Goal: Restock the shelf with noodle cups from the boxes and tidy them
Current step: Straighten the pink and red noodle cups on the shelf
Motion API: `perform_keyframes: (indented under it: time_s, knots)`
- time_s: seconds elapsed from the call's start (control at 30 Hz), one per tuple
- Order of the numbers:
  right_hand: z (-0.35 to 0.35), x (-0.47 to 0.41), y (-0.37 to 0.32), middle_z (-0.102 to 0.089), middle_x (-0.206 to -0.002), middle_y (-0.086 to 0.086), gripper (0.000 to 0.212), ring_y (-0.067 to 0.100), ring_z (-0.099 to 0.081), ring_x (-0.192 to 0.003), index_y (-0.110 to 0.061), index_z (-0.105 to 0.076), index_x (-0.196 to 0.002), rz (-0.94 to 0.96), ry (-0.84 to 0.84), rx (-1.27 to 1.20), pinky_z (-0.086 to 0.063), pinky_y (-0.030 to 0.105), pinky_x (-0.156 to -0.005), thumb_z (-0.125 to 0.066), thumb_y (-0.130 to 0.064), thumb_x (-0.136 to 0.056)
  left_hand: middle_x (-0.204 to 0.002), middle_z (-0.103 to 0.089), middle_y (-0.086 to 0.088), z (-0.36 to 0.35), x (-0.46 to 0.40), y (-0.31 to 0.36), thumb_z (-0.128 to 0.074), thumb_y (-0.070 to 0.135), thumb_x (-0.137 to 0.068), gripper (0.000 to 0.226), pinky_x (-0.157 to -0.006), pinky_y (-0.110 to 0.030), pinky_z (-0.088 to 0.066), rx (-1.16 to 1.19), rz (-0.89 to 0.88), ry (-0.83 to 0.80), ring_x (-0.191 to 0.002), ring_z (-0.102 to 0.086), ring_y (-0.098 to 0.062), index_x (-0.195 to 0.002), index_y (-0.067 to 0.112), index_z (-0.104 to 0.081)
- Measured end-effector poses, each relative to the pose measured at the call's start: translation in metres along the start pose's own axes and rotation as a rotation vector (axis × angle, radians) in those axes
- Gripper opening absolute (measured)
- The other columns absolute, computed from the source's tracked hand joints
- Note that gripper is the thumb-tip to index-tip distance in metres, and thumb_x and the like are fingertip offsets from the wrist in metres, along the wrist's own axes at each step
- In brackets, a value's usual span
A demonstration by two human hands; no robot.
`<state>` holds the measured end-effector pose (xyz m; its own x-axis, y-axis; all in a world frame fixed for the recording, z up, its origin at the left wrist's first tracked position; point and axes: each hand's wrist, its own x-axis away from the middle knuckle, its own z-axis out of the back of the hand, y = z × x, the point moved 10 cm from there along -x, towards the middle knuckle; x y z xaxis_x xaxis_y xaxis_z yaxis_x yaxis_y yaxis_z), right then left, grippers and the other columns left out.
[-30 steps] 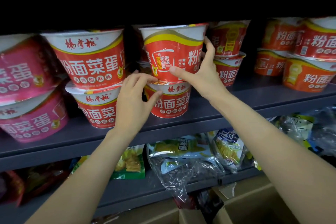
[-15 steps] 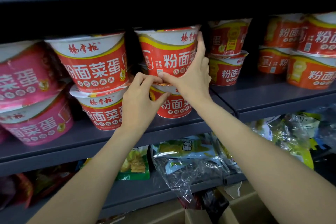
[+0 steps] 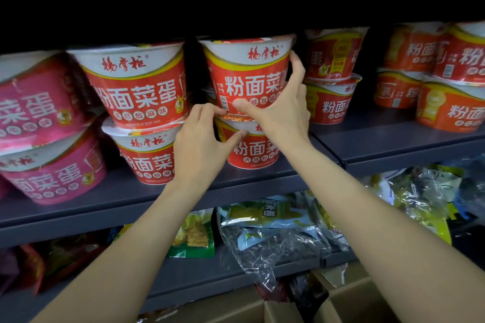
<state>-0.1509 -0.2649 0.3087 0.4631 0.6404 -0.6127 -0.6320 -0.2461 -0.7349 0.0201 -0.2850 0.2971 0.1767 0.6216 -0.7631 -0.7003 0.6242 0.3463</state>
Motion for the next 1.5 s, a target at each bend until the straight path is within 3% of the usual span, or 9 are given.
perform_keyframes:
  time_s: [0.27,0.5,0.63,0.7,0.8,0.93,1.1,1.33,1.5]
  knots:
    - [-0.002,0.006,-0.001,-0.039,-0.135,0.007,0.11,0.024,-0.044,-0.123,-0.031,-0.012,-0.147,-0.002,0.02,-0.014,-0.048,0.044,-0.093,-0.08,-0.051,-0.064,-0.105,-0.059,-0.004,0.008,-0.007,0.006,-0.069,0.045,-0.078,0.044,-0.069,-0.023,-0.039,-0.121,-0.158,-0.046,-0.092,-0.058,-0.018,-0.103,0.01,-0.058]
    - [-0.008,0.006,-0.002,-0.037,-0.136,0.008,0.11,0.024,-0.041,-0.125,-0.029,-0.01,-0.149,0.041,0.016,0.015,-0.046,0.052,-0.096,-0.078,-0.054,-0.066,-0.109,-0.059,-0.007,0.007,-0.004,0.001,-0.068,0.044,-0.079,0.048,-0.063,-0.025,-0.042,-0.1,-0.157,-0.072,-0.086,-0.063,-0.023,-0.108,0.008,-0.058]
    - [-0.009,0.009,-0.001,-0.035,-0.138,0.008,0.106,0.024,-0.038,-0.127,-0.029,-0.009,-0.149,0.037,-0.026,-0.009,-0.042,0.051,-0.099,-0.075,-0.055,-0.07,-0.114,-0.055,-0.007,0.004,-0.001,-0.004,-0.07,0.039,-0.08,0.048,-0.076,-0.036,-0.053,-0.033,-0.088,-0.071,-0.098,-0.058,-0.021,-0.115,0.009,-0.055]
    - [-0.001,0.012,0.005,-0.031,-0.142,0.006,0.096,0.021,-0.033,-0.132,-0.029,-0.012,-0.149,0.036,-0.095,-0.068,-0.038,0.044,-0.103,-0.071,-0.052,-0.078,-0.116,-0.053,-0.008,0.015,0.01,0.006,-0.07,0.028,-0.082,0.043,-0.084,-0.038,-0.05,0.027,-0.092,0.04,-0.106,-0.051,-0.022,-0.116,0.007,-0.053]
    - [0.039,0.012,0.026,-0.033,-0.145,0.001,0.067,0.015,-0.03,-0.134,-0.025,-0.026,-0.146,0.105,-0.119,-0.053,-0.034,0.038,-0.107,-0.058,-0.044,-0.091,-0.107,-0.057,-0.01,0.013,0.042,0.059,-0.062,0.014,-0.084,0.026,-0.087,-0.023,-0.038,0.092,-0.275,0.159,-0.1,-0.05,-0.023,-0.107,0.004,-0.057]
    - [0.095,-0.001,0.08,-0.045,-0.132,0.005,0.045,0.021,-0.043,-0.123,-0.018,-0.046,-0.134,0.161,-0.056,0.18,-0.038,0.03,-0.098,-0.06,-0.023,-0.092,-0.107,-0.059,-0.001,-0.075,0.047,0.127,-0.055,0.022,-0.084,0.03,-0.082,-0.023,-0.037,0.076,-0.461,-0.162,-0.1,-0.05,-0.019,-0.112,0.013,-0.057]
    - [0.106,-0.039,0.157,-0.035,-0.139,0.014,0.057,0.033,-0.04,-0.126,-0.021,-0.042,-0.136,0.014,-0.086,0.348,-0.041,0.04,-0.099,-0.067,-0.019,-0.085,-0.111,-0.062,-0.004,-0.161,0.015,0.147,-0.054,0.031,-0.085,0.04,-0.081,-0.036,-0.046,-0.155,-0.521,-0.3,-0.105,-0.056,-0.026,-0.121,0.014,-0.056]
    - [0.082,-0.106,0.197,-0.005,-0.155,0.023,0.084,0.039,-0.012,-0.143,-0.026,-0.027,-0.143,-0.112,-0.037,0.197,-0.027,0.048,-0.111,-0.078,-0.029,-0.076,-0.106,-0.064,-0.001,-0.173,0.026,0.152,-0.045,0.04,-0.084,0.043,-0.079,-0.035,-0.044,-0.202,-0.635,-0.182,-0.102,-0.056,-0.023,-0.116,0.015,-0.061]
    - [0.074,-0.114,0.193,-0.044,-0.134,0.011,0.077,0.024,-0.049,-0.119,-0.016,-0.034,-0.13,-0.071,0.046,0.129,-0.044,0.039,-0.096,-0.082,-0.024,-0.07,-0.107,-0.064,-0.003,-0.179,0.021,0.142,-0.04,0.044,-0.084,0.05,-0.081,-0.037,-0.045,-0.227,-0.53,-0.215,-0.101,-0.057,-0.025,-0.117,0.012,-0.06]
